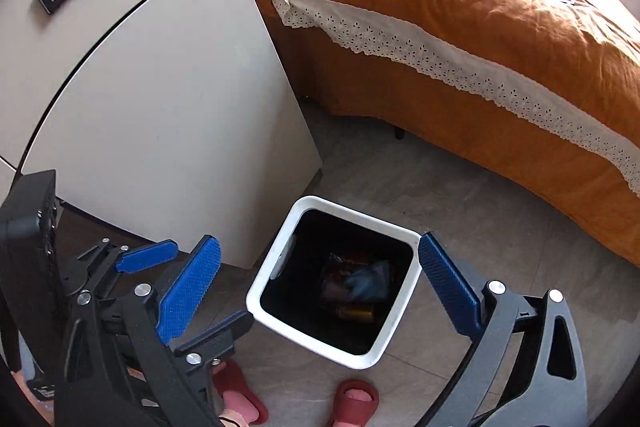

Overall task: Collect trash
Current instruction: 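Open both tools to drop the clear box and blue bag into the bin, then move both tools back toward the trash on the desk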

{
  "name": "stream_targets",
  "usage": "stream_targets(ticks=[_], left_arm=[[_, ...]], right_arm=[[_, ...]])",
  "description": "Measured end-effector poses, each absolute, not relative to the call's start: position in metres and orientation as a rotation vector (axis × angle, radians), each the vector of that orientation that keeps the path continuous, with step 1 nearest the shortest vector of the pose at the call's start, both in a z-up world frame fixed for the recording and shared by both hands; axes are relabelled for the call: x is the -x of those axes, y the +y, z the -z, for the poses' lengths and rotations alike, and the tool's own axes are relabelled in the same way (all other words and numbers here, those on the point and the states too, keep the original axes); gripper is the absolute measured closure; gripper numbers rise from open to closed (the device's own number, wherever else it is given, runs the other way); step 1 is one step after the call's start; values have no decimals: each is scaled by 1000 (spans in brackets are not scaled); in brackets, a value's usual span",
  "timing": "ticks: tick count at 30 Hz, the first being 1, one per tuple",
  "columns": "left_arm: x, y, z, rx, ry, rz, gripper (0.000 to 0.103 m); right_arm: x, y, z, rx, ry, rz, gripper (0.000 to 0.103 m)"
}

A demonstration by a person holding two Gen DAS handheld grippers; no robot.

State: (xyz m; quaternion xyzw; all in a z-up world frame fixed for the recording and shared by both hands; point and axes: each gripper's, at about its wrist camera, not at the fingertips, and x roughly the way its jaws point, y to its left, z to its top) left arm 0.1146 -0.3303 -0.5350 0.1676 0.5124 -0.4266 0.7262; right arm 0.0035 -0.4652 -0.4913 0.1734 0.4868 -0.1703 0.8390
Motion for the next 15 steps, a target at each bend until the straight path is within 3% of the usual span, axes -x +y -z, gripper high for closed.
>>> stream_targets(ticks=[8, 15], left_arm=[[-114, -320, 480, -341, 1076, 932, 5], [-112, -305, 395, -278, 990, 936, 5]], right_arm=[[-6, -456, 438, -358, 980, 365, 4], [-7, -440, 360, -339, 901, 363, 4]])
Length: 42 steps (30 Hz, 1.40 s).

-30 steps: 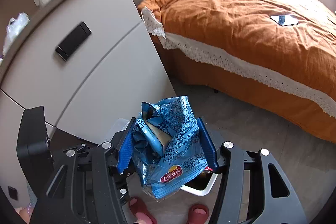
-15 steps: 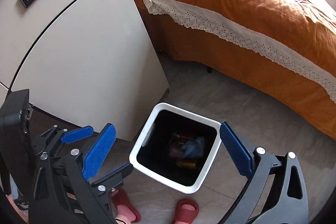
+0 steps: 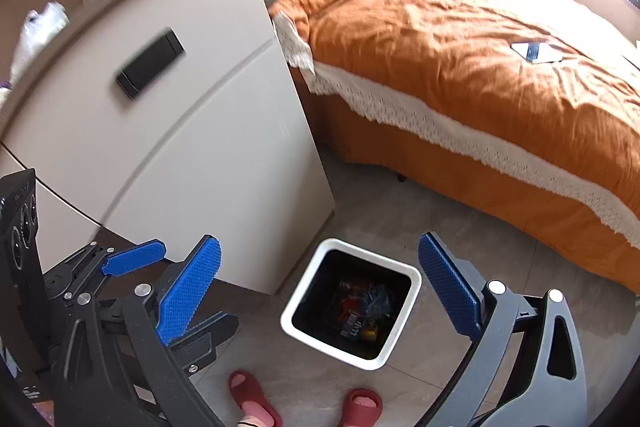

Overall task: Collect trash
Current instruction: 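Move both tools back toward the trash on the desk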

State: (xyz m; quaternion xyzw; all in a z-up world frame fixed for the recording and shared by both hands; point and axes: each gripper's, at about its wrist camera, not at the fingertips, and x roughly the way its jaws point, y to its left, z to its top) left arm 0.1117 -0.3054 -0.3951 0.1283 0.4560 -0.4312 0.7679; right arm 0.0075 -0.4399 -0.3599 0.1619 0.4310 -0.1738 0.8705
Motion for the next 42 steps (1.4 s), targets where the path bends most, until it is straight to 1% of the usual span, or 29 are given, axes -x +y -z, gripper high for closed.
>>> stream_targets(ticks=[7, 15, 19, 22, 31, 36, 42], left_arm=[[-102, -280, 291, -216, 861, 923, 5], [-104, -222, 199, -206, 715, 801, 5], [-115, -180, 165, -205, 652, 693, 5], [-124, -149, 149, -198, 626, 624, 5], [-158, -53, 142, -182, 632, 474, 5], [-185, -14, 155, -166, 682, 426, 5], [-213, 6, 183, -152, 763, 448, 6]], right_arm=[[-9, -411, 263, -279, 768, 338, 4], [-36, -360, 174, -205, 623, 220, 4], [-52, -329, 149, -176, 579, 145, 4], [-67, -301, 140, -149, 567, 87, 4], [-117, -224, 139, -92, 593, -42, 4], [-149, -192, 162, -72, 651, -39, 4], [-182, -166, 194, -77, 704, -26, 4]])
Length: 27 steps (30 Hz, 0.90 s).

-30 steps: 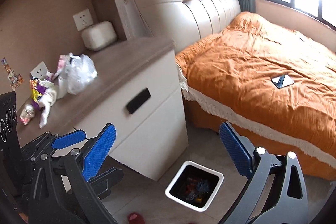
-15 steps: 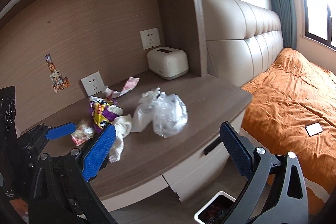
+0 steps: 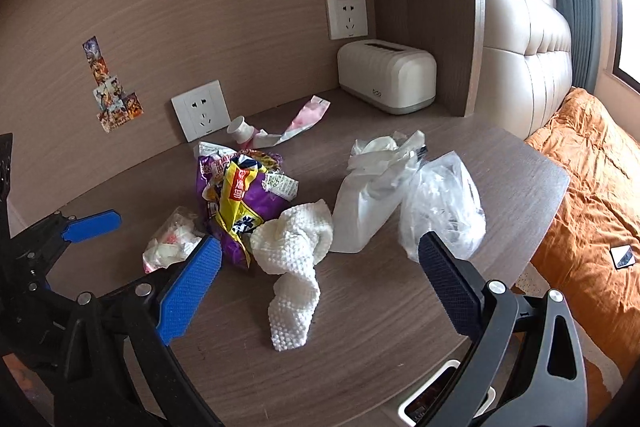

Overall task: Collect trash
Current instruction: 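Move both tools back toward the trash on the desk, then grasp the clear bag of tissues with the left tool while the right tool grasps the white knit cloth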

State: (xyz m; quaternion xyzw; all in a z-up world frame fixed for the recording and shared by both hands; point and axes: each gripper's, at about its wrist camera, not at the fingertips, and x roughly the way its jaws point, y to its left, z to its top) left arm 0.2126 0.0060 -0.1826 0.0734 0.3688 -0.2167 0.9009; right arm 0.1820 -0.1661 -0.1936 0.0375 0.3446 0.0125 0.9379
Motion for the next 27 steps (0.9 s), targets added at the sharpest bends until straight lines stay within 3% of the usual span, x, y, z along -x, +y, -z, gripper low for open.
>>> stream_targets(ticks=[2, 8, 10, 11, 13, 14, 15, 27], left_arm=[[-221, 9, 191, -161, 785, 459, 8], [-242, 13, 212, -145, 864, 538, 30], [-247, 12, 218, -151, 885, 555, 42], [-249, 12, 220, -149, 888, 562, 48], [-249, 12, 221, -147, 885, 570, 52], [-248, 12, 221, -148, 882, 569, 53], [-248, 13, 220, -146, 876, 566, 53], [-213, 0, 163, -125, 771, 622, 53]], right_arm=[[-191, -161, 203, -79, 727, -20, 7], [-214, -148, 229, -66, 816, -20, 23], [-218, -146, 234, -64, 838, -20, 33], [-221, -144, 238, -63, 855, -24, 44], [-223, -140, 240, -37, 859, -25, 59], [-223, -138, 239, -28, 859, -25, 72], [-222, -139, 237, -33, 856, -26, 76], [-170, -176, 134, -84, 644, -32, 79]])
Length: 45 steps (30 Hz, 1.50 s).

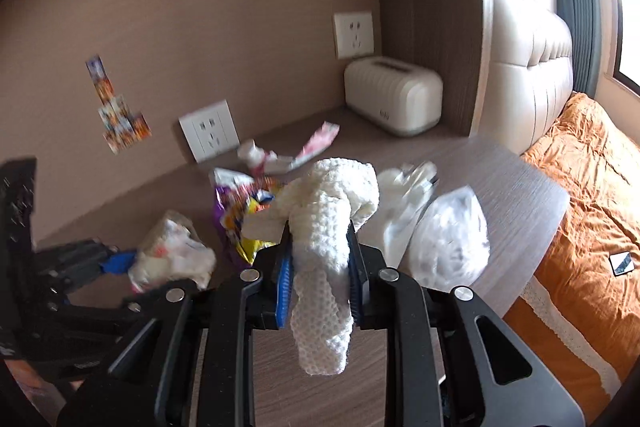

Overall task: Collect trash
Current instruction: 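Grasp the clear bag of tissues with the left tool while the right tool grasps the white knit cloth, then carry the tissue bag and white cloth over the bin with both tools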

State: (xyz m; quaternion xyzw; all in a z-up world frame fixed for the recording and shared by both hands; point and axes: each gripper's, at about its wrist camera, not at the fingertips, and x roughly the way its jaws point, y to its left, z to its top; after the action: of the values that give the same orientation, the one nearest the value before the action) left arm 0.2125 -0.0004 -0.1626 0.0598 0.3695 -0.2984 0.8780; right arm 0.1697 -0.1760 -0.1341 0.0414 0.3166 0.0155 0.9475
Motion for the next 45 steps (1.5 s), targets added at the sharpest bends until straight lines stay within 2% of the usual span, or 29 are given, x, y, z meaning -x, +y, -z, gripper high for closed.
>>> stream_targets(ticks=[8, 21, 30, 45], left_arm=[[-180, -58, 142, -144, 735, 731, 53], [-121, -182, 159, -226, 786, 934, 53], [-91, -250, 201, -282, 842, 1001, 53], [-92, -302, 306, -326, 972, 981, 53]], right_arm=[[-120, -226, 100, -68, 586, 65, 79], [-35, -318, 131, -133, 675, 226, 79], [-4, -364, 176, -188, 768, 272, 79], [5, -412, 275, -256, 908, 257, 79]])
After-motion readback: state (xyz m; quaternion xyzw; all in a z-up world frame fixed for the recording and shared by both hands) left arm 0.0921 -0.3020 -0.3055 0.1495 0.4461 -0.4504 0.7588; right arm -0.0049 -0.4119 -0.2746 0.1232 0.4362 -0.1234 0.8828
